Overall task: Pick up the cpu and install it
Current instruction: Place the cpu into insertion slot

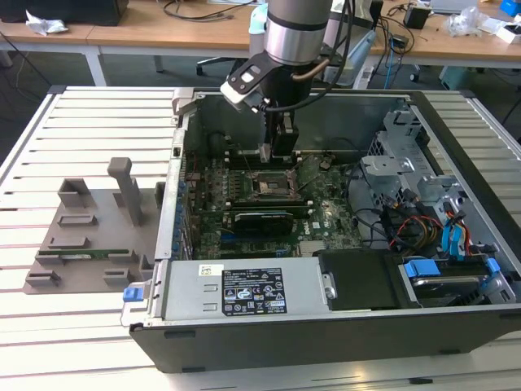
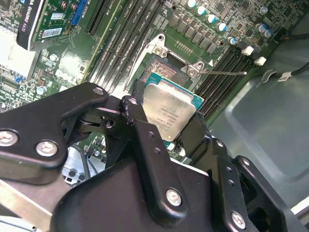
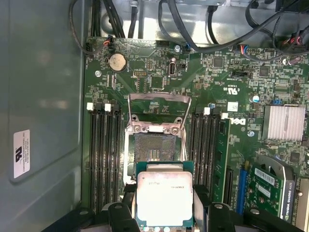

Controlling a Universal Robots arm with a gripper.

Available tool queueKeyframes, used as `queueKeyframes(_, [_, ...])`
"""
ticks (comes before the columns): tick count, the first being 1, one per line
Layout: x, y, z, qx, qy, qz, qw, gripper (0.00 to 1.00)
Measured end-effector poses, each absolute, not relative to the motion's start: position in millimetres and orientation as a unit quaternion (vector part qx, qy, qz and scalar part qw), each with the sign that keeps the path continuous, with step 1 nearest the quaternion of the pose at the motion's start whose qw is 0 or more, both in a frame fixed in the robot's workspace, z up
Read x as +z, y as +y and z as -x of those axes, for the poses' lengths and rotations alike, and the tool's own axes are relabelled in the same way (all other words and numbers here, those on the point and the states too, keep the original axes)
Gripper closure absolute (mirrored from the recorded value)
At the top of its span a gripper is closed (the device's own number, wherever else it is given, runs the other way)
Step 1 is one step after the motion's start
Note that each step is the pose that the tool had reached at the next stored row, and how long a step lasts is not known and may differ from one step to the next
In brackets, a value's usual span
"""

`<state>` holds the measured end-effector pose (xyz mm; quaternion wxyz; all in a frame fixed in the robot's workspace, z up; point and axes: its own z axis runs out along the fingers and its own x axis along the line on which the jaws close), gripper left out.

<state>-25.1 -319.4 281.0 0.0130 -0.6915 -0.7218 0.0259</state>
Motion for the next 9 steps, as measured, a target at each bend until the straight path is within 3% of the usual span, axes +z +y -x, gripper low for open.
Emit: queueKeyframes(9, [278.4, -317.4, 25.1, 0.027, -0.722, 0.692, 0.012, 0.45])
